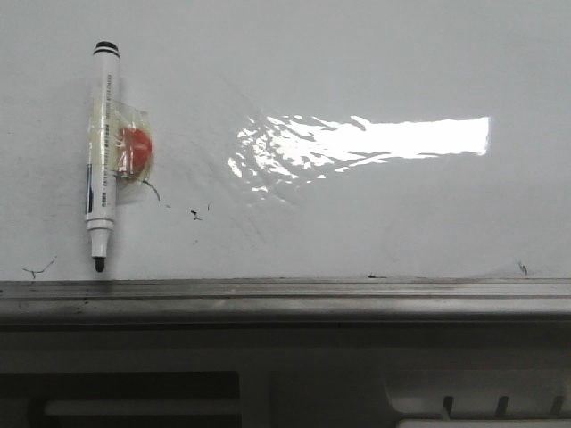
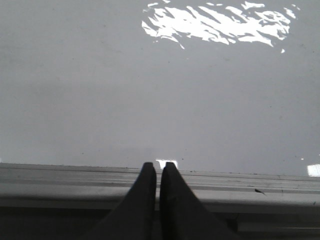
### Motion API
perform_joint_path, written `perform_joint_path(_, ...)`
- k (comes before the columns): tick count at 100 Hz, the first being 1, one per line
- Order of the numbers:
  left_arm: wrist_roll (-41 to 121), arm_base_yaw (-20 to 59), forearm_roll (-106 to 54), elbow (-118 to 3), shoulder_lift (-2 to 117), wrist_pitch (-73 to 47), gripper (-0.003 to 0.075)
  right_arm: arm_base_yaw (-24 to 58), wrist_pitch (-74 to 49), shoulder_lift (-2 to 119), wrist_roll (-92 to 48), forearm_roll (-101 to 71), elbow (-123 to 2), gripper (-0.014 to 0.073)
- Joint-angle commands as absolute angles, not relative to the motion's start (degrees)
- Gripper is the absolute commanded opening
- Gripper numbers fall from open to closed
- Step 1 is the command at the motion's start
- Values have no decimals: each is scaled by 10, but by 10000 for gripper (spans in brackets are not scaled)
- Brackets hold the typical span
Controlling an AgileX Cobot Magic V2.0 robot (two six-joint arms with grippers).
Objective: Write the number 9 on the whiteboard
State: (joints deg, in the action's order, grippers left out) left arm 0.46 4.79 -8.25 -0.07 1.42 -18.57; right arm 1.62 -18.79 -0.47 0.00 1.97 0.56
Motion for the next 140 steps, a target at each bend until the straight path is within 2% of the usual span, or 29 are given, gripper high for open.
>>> perform_joint_path(1,0,47,-84,16,19,-154,-18,12,-168,-17,0,30,21,-45)
perform_joint_path(15,0,47,-84,16,19,-154,-18,12,-125,-17,0,113,21,-45)
perform_joint_path(40,0,47,-88,16,19,-136,-18,12,71,-17,0,130,21,-45)
perform_joint_path(46,0,47,-184,16,19,-109,-19,12,108,-17,37,96,21,-45)
perform_joint_path(53,0,47,-393,16,19,-90,-18,12,120,-17,88,27,21,-45)
perform_joint_path(62,0,47,-591,16,19,-67,-18,12,82,-17,113,-82,20,-45)
perform_joint_path(72,0,47,-659,16,19,-56,-18,12,74,-17,114,-175,19,-45)
perform_joint_path(87,26,48,-644,-4,19,-63,-19,12,34,-16,114,-220,-30,-45)
perform_joint_path(99,146,49,-545,-90,44,-137,-19,12,-149,22,106,-203,-125,-44)
perform_joint_path(111,155,49,-421,-192,133,-235,-13,12,-268,98,56,-128,-216,-38)
perform_joint_path(118,158,49,-393,-239,199,-284,55,12,-306,144,35,-101,-265,9)
perform_joint_path(123,171,49,-392,-268,242,-311,156,12,-329,174,30,-98,-296,75)
perform_joint_path(128,201,49,-399,-288,280,-333,300,12,-346,203,30,-98,-325,174)
perform_joint_path(133,232,54,-415,-302,310,-350,405,12,-358,224,30,-98,-344,267)
perform_joint_path(136,246,59,-429,-307,323,-357,438,12,-361,233,30,-98,-351,317)
perform_joint_path(140,259,70,-453,-309,340,-365,440,12,-358,243,30,-98,-358,380)
